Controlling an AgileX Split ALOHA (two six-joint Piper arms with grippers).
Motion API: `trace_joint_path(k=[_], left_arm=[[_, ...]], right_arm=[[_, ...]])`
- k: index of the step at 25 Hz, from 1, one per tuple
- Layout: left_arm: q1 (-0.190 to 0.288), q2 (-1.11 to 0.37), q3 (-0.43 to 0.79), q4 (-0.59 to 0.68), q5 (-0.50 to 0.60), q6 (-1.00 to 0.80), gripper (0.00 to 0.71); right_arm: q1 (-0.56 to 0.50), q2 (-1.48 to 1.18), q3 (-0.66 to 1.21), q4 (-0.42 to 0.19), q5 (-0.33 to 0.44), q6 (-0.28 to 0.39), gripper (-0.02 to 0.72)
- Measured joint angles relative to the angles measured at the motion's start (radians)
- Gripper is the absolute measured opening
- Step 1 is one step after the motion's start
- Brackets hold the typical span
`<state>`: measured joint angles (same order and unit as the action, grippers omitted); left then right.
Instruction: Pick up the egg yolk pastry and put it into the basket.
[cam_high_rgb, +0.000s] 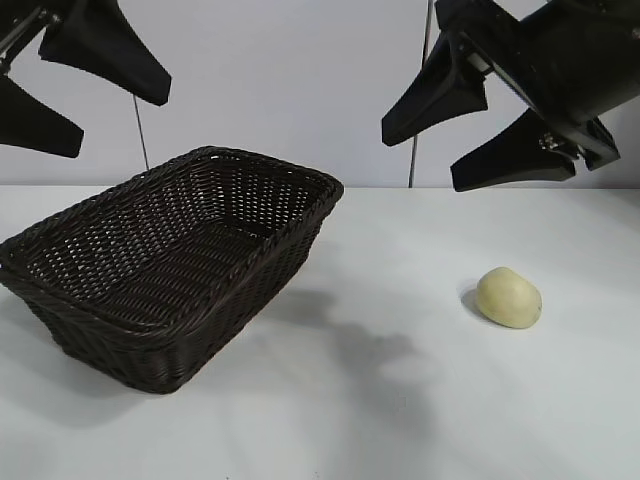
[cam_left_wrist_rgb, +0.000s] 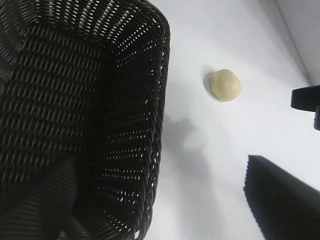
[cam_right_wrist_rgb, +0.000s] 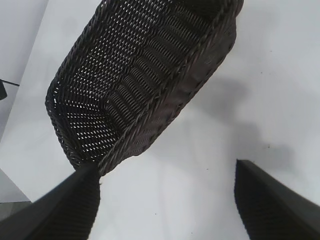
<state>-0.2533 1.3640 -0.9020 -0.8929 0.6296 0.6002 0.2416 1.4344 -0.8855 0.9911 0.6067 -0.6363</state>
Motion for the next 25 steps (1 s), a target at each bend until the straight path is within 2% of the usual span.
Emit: trace_joint_path(k=[25], left_arm=[[0.000, 0.000, 0.000, 0.000, -0.020, 0.000, 0.658]], right_arm=[[0.000, 0.000, 0.000, 0.001, 0.001, 0.004, 0.540]])
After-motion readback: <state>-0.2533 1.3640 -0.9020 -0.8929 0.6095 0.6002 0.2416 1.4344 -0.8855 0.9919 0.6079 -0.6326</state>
